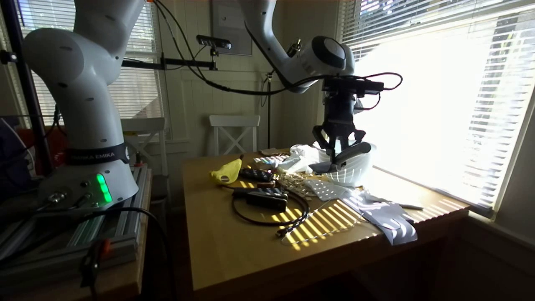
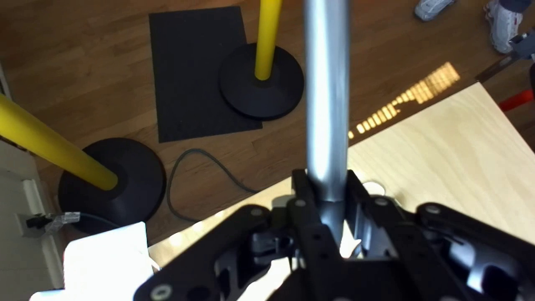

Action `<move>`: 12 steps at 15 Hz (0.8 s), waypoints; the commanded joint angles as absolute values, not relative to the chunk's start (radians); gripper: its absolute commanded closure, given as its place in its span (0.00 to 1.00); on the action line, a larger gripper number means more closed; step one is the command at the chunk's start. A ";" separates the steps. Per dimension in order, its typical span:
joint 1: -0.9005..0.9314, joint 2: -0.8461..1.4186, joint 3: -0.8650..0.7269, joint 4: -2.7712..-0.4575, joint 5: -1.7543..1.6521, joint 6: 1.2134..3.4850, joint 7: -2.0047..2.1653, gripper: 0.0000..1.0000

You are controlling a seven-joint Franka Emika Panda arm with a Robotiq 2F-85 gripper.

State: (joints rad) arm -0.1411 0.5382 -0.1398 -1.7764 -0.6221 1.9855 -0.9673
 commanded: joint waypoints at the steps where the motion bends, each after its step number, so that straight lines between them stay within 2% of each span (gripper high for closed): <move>1: -0.102 0.643 -0.109 -1.656 -0.640 1.888 -0.966 0.94; 5: -0.082 0.748 -0.100 -1.542 -0.636 1.797 -0.962 0.94; 12: -0.067 0.890 -0.122 -1.429 -0.638 1.763 -0.776 0.94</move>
